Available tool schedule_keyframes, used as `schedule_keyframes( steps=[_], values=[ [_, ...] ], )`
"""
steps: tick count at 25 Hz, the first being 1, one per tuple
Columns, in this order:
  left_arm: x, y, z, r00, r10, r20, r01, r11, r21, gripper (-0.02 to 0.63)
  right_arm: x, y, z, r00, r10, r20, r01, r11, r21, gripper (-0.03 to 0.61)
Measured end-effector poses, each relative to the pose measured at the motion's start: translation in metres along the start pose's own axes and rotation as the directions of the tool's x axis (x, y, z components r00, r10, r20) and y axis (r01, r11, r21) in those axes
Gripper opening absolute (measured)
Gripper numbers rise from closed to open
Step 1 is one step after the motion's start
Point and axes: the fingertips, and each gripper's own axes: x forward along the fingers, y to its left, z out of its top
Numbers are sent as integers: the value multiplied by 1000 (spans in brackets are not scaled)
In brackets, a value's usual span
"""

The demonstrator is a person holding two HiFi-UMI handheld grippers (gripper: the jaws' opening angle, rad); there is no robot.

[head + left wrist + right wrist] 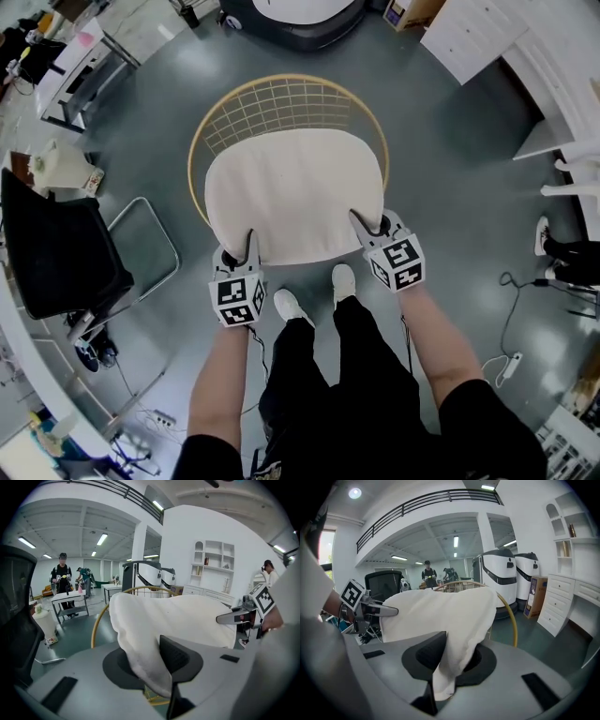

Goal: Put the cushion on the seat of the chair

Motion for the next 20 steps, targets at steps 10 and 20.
schedule_keyframes(
  steps=[10,20],
  values=[
    [78,30,-110,991,-20,-136,13,998,-54,117,92,-9,-96,988,-25,-150,29,999,23,74],
    [135,38,-163,970,7,-244,-18,999,-45,121,149,-30,-151,962,-64,-266,76,997,34,78]
  ],
)
